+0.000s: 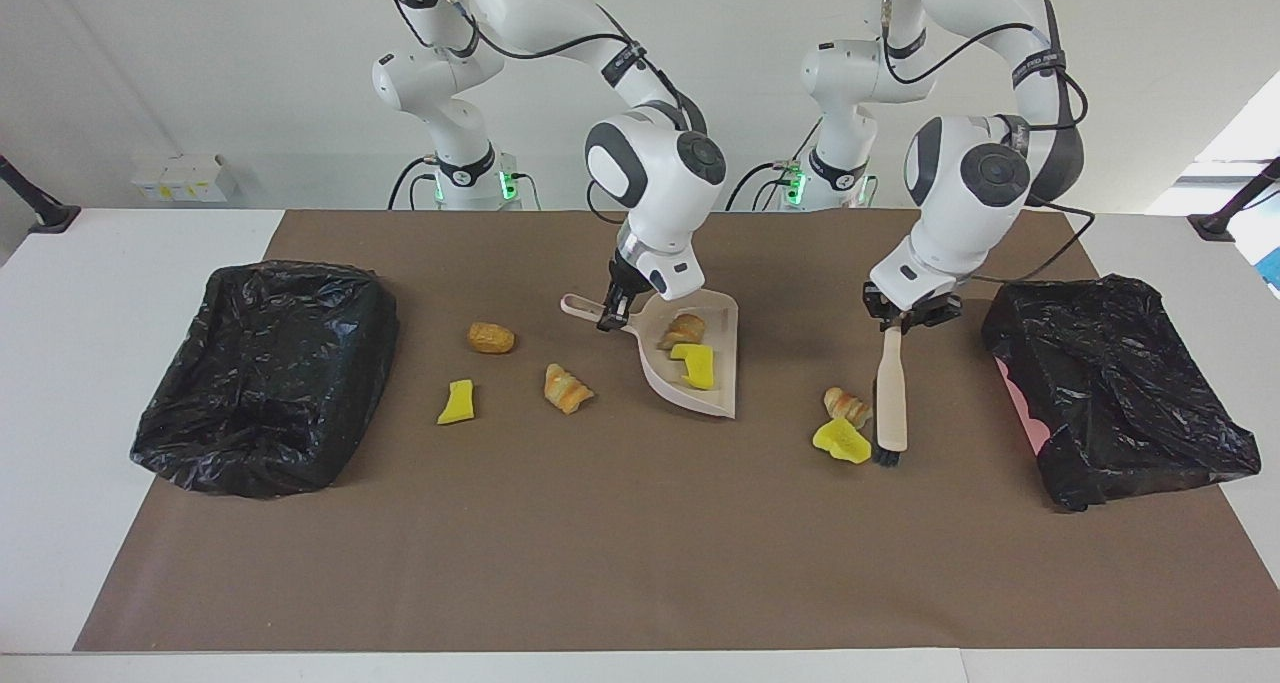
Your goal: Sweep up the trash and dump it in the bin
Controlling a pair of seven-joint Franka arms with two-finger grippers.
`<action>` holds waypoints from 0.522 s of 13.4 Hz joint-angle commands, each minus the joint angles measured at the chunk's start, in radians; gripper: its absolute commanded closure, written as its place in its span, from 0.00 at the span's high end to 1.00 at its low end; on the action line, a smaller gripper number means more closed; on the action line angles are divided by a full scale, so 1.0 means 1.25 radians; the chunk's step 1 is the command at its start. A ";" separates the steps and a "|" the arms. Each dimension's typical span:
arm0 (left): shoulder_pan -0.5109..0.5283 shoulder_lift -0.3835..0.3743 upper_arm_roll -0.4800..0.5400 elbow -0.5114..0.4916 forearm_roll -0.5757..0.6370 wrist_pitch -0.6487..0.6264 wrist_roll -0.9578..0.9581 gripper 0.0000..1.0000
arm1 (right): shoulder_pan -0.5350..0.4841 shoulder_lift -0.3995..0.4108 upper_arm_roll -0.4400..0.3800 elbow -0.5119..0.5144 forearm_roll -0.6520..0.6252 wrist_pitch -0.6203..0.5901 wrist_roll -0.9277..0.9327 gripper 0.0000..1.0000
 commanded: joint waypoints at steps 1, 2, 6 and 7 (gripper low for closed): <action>0.018 0.057 -0.009 0.034 0.046 0.030 0.058 0.00 | 0.000 0.027 0.004 0.047 0.001 -0.033 0.016 0.00; 0.018 0.070 -0.009 0.033 0.083 0.036 0.058 0.00 | 0.001 0.027 0.004 0.046 0.003 -0.033 0.016 0.00; 0.040 0.056 -0.012 -0.013 0.086 0.045 0.054 0.00 | 0.002 0.026 0.004 0.043 0.001 -0.032 0.020 0.00; 0.036 0.047 -0.013 -0.028 0.085 0.046 0.046 0.00 | 0.002 0.026 0.004 0.043 0.000 -0.033 0.029 0.00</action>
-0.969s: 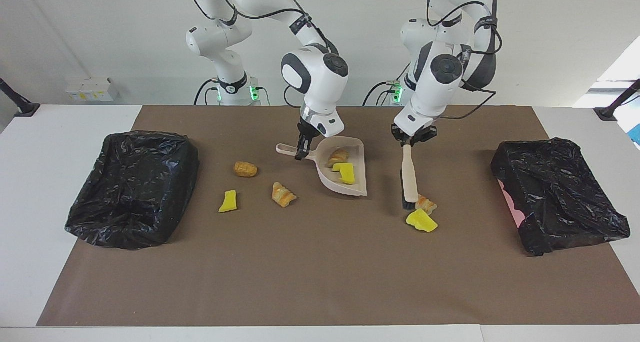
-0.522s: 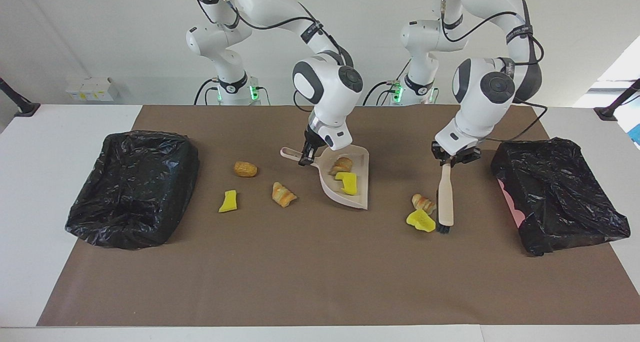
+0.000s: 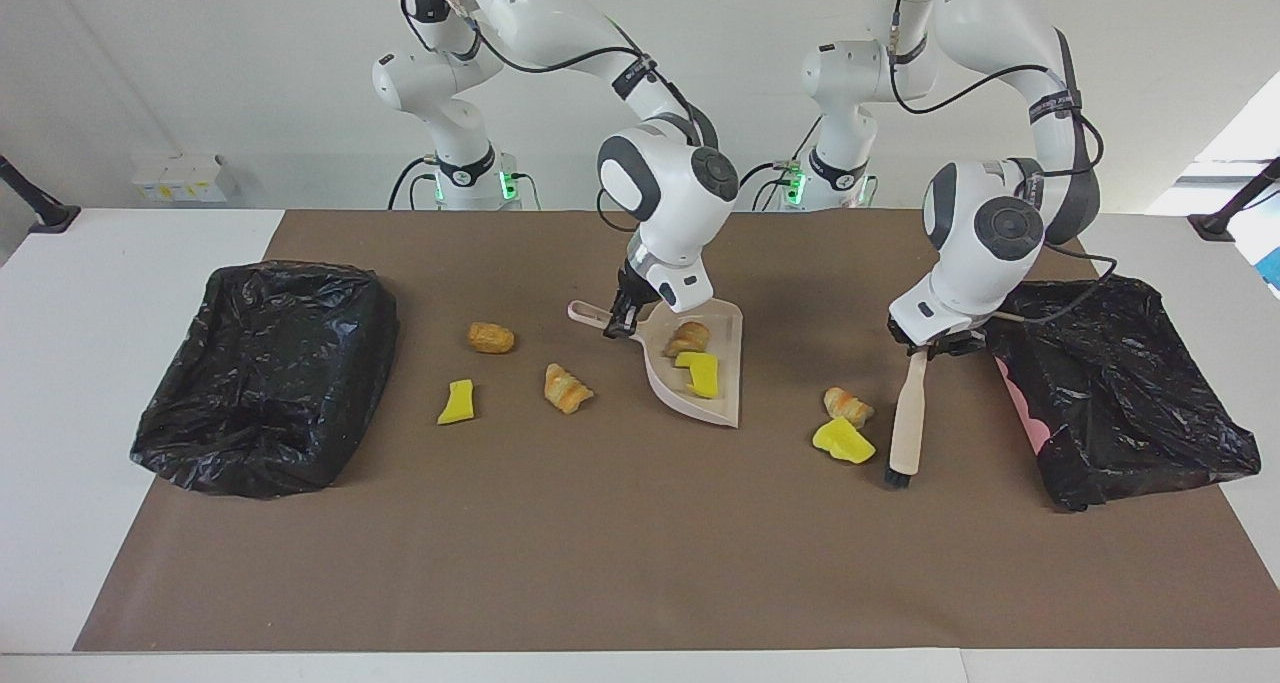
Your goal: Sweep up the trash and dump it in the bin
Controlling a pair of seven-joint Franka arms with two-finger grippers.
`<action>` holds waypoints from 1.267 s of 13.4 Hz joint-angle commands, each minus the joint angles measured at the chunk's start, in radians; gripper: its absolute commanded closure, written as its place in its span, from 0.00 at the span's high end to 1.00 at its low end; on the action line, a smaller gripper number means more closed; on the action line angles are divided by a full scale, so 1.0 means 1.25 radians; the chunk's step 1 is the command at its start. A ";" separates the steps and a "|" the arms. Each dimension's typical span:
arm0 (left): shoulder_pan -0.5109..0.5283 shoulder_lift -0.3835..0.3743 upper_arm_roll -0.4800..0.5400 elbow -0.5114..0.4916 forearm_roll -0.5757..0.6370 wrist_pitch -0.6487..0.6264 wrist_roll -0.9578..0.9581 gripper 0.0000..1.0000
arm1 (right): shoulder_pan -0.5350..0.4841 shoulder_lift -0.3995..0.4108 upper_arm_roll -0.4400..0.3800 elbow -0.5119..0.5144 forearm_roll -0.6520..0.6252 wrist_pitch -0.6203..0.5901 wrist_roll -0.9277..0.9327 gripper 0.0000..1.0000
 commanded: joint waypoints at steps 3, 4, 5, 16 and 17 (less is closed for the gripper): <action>-0.020 -0.062 -0.014 -0.103 0.011 0.037 -0.007 0.00 | -0.003 0.003 0.004 0.013 0.001 -0.019 0.029 0.00; -0.030 -0.075 -0.016 -0.120 0.001 0.038 -0.009 0.00 | -0.003 0.003 0.004 0.013 0.001 -0.019 0.029 0.00; -0.043 -0.086 -0.016 -0.139 -0.017 0.039 -0.009 0.00 | -0.003 0.003 0.004 0.013 0.002 -0.024 0.032 0.00; -0.291 -0.167 -0.016 -0.237 -0.205 0.036 -0.177 0.00 | -0.003 -0.001 0.004 0.007 -0.001 -0.063 0.056 0.00; -0.314 -0.173 -0.016 -0.243 -0.216 0.035 -0.197 0.00 | -0.003 -0.001 0.004 0.007 -0.001 -0.063 0.057 0.00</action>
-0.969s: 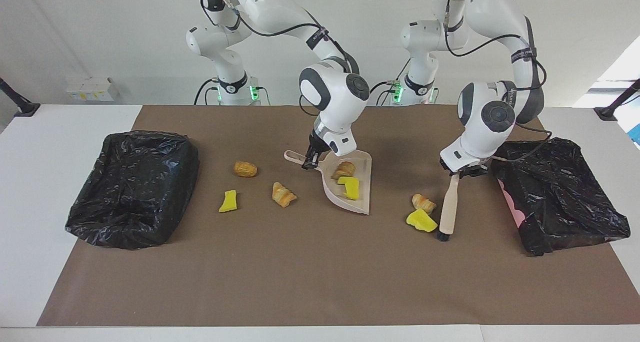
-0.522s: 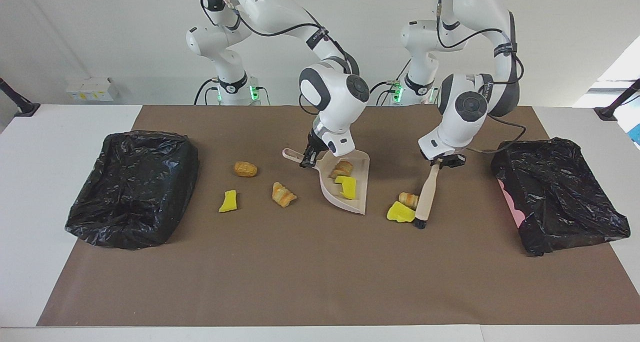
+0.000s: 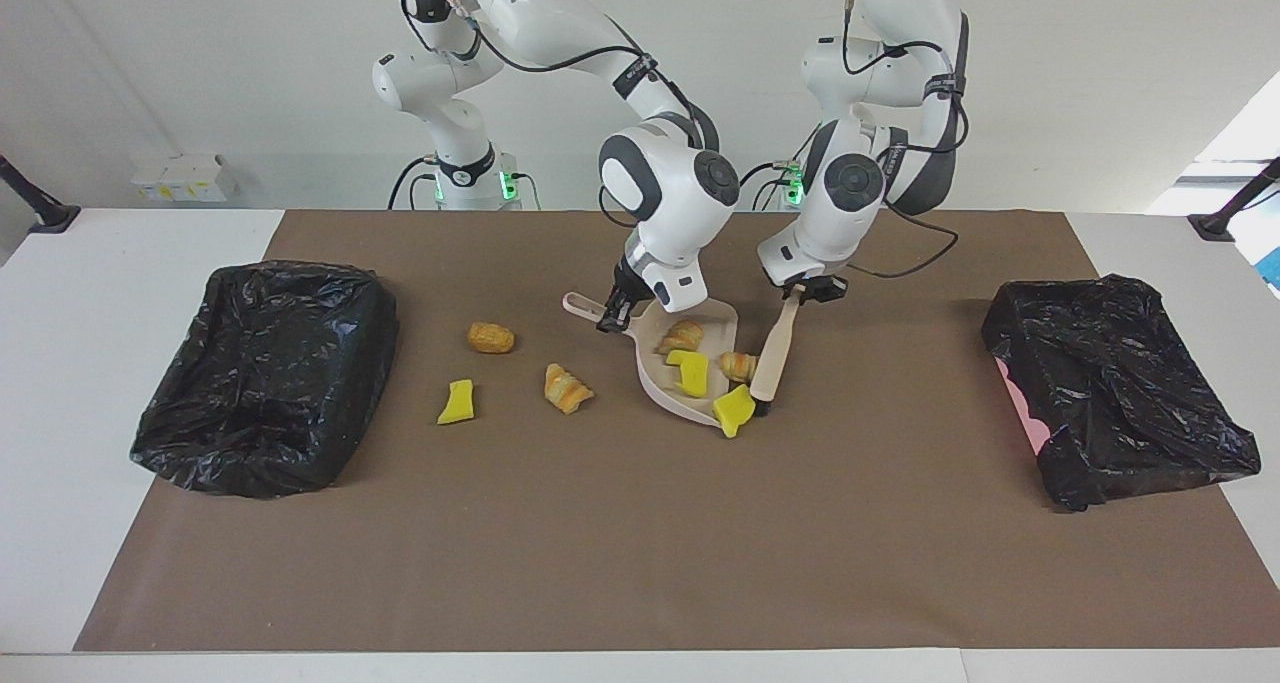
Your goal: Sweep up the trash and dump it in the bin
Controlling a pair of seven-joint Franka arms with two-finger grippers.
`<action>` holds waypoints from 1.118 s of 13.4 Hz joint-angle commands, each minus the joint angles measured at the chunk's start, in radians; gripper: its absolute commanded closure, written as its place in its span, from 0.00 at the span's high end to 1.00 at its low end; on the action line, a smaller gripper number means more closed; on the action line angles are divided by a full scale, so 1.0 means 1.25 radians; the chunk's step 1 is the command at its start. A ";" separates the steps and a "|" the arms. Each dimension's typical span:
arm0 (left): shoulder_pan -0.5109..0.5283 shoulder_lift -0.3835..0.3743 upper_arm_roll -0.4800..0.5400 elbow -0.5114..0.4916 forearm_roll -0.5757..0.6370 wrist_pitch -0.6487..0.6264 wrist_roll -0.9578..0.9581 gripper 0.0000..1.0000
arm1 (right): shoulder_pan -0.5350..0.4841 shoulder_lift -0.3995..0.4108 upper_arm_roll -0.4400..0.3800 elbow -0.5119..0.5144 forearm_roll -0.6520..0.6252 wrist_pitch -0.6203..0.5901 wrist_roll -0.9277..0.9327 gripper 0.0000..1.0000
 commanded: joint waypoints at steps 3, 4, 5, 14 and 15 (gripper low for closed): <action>-0.100 -0.043 0.012 -0.041 -0.053 0.011 -0.085 0.00 | -0.007 -0.001 0.004 0.006 -0.001 -0.011 0.021 0.00; -0.111 -0.048 0.012 -0.041 -0.054 0.006 -0.100 0.00 | -0.009 -0.001 0.004 0.006 -0.001 -0.010 0.031 0.00; -0.129 -0.052 0.012 -0.041 -0.059 -0.005 -0.116 0.00 | -0.009 -0.001 0.005 0.006 0.001 -0.009 0.045 0.00; -0.094 -0.114 0.020 0.038 -0.074 -0.188 -0.179 0.00 | -0.021 -0.015 0.005 0.005 0.014 0.048 0.024 0.00; -0.087 -0.128 0.020 0.035 -0.074 -0.188 -0.220 0.00 | -0.028 -0.018 0.005 0.005 0.014 0.057 0.018 0.00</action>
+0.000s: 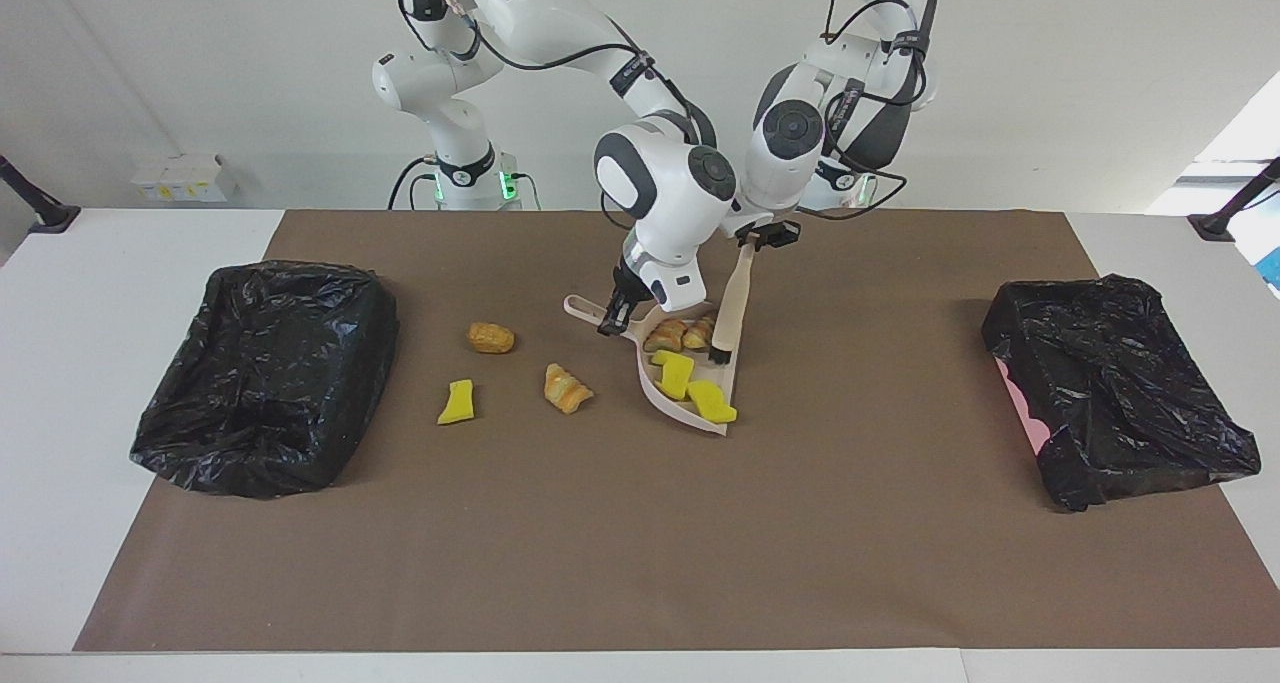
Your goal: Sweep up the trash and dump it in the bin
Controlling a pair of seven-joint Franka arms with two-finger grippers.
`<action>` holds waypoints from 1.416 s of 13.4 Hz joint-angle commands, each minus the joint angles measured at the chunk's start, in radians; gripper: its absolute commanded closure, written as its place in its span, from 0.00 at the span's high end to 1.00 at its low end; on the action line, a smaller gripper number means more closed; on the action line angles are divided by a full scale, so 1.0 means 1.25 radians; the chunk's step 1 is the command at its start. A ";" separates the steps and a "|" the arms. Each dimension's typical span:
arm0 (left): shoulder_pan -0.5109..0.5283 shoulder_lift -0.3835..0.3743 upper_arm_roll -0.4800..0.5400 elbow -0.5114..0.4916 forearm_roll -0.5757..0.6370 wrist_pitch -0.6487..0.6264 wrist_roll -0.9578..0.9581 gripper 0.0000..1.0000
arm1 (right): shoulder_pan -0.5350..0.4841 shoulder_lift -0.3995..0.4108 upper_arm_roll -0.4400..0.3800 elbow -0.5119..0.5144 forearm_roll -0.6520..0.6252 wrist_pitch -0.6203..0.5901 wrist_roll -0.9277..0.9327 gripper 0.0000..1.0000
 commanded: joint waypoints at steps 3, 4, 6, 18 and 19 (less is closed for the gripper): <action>0.015 -0.058 -0.001 -0.027 -0.014 -0.008 -0.148 0.00 | -0.033 -0.017 0.006 0.002 0.011 0.041 -0.057 0.00; 0.014 -0.064 -0.001 -0.033 -0.014 -0.003 -0.163 0.00 | -0.043 -0.022 0.007 0.002 0.011 0.043 -0.079 0.00; 0.010 -0.073 -0.001 -0.046 -0.014 -0.003 -0.195 0.00 | -0.071 -0.042 0.007 0.002 0.013 0.043 -0.146 0.00; -0.266 -0.197 -0.010 -0.283 -0.016 0.190 -0.508 0.00 | -0.383 -0.150 0.005 0.016 0.086 0.028 -0.688 0.00; -0.288 -0.199 -0.010 -0.296 -0.029 0.214 -0.511 0.00 | -0.411 -0.153 0.005 0.016 0.087 0.028 -0.724 0.00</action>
